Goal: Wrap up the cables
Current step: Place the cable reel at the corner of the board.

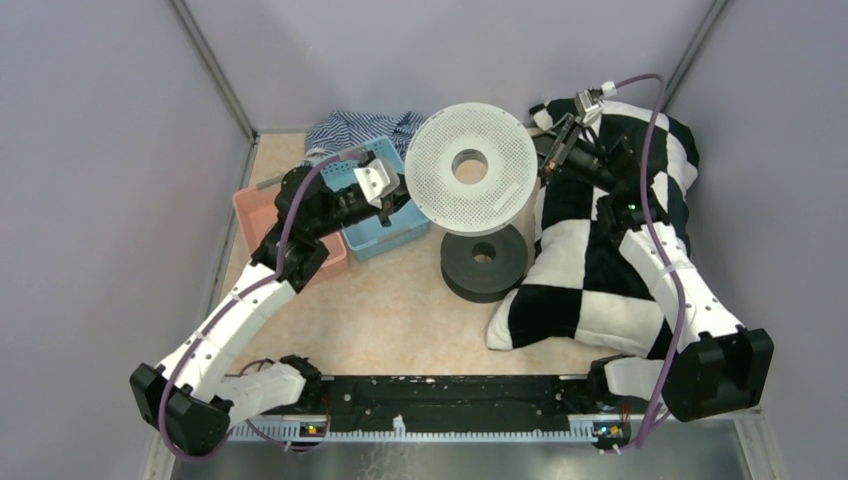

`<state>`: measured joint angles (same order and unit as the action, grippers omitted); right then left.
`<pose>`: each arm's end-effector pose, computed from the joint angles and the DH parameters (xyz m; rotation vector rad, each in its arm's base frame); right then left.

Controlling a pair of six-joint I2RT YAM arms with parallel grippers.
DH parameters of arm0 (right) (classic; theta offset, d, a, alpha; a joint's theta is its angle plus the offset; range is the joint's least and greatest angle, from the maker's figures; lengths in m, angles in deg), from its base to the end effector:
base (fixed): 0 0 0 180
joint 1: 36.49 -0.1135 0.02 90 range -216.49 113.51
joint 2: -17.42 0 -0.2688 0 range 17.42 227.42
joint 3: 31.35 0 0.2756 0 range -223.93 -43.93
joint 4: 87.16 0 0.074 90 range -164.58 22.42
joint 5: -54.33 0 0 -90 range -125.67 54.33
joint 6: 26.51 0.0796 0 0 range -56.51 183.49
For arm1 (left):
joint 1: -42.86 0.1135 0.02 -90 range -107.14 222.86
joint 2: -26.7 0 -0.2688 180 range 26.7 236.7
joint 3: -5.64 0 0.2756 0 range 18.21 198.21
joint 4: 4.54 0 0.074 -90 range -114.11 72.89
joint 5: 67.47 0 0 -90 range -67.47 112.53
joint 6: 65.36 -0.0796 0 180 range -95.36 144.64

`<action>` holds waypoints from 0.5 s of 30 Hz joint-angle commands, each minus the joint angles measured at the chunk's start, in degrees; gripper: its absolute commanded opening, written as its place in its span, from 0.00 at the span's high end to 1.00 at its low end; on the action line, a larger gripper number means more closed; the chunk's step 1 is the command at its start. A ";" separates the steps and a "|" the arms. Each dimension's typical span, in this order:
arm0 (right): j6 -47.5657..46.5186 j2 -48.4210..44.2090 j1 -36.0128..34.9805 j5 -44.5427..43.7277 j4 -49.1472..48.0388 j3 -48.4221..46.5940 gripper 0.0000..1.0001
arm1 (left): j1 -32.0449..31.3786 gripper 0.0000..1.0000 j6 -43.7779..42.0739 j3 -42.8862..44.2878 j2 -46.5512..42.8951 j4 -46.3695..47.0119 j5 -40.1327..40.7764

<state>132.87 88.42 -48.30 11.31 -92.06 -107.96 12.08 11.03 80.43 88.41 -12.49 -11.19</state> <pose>0.3140 0.1251 0.4180 0.0353 1.6975 1.6741 0.2357 -0.1918 0.4251 0.9968 1.1657 -0.6740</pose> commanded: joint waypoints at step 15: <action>14.16 1.03 -2.07 10.62 -11.51 1.32 1.00 | -0.76 1.00 -38.96 -6.84 -6.58 4.44 -10.14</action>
<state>140.02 89.25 -49.53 19.42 -94.18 -107.10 11.58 -14.32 75.12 83.21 -9.43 -15.78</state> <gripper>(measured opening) 0.024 0.011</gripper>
